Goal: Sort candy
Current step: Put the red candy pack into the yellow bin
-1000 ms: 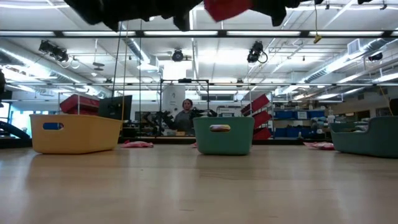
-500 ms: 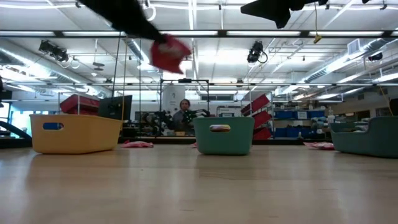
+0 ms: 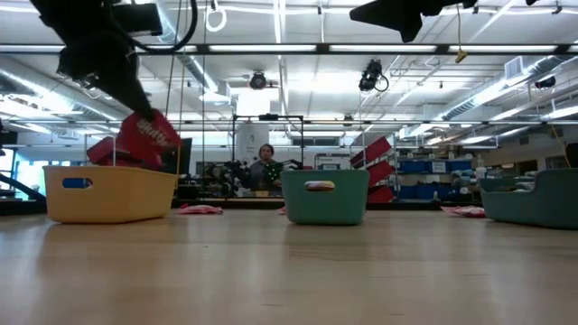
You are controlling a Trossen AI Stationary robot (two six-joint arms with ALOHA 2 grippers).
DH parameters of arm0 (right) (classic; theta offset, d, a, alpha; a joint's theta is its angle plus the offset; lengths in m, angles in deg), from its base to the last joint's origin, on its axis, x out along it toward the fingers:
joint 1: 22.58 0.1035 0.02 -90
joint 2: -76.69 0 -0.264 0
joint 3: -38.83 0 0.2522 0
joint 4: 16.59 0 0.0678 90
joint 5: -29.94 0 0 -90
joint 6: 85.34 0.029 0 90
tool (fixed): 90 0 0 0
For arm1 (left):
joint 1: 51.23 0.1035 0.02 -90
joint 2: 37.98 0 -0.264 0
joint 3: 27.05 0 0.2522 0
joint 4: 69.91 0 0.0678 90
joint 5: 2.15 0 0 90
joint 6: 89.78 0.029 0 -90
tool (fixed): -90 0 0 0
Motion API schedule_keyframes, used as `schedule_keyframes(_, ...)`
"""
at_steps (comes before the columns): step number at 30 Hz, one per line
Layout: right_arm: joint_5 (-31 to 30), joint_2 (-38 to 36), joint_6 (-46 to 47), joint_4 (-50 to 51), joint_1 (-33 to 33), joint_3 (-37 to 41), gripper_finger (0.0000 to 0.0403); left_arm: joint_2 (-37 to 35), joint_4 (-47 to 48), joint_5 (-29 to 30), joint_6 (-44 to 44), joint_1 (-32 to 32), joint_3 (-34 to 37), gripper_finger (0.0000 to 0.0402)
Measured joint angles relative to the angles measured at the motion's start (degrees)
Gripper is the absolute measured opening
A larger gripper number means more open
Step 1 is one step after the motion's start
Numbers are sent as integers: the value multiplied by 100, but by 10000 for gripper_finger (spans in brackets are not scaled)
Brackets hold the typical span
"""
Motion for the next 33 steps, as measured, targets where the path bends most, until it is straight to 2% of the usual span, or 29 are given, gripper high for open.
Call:
schedule_keyframes(8,2,0,0,12,0,0,218,452,729,-4,-599,22,4,0)
schedule_keyframes(17,4,2,0,17,1,0,216,1212,695,-347,-610,137,7,6)
schedule_keyframes(21,4,2,0,21,0,0,215,1406,424,-729,-36,164,7,37)
schedule_keyframes(26,4,2,-2,21,-2,0,219,1437,-52,-985,441,166,-16,98)
schedule_keyframes(30,5,2,-2,25,-2,0,221,1440,107,-1018,476,166,-311,145)
schedule_keyframes(33,6,2,-2,33,-2,0,219,1440,387,-1020,483,164,-603,165)
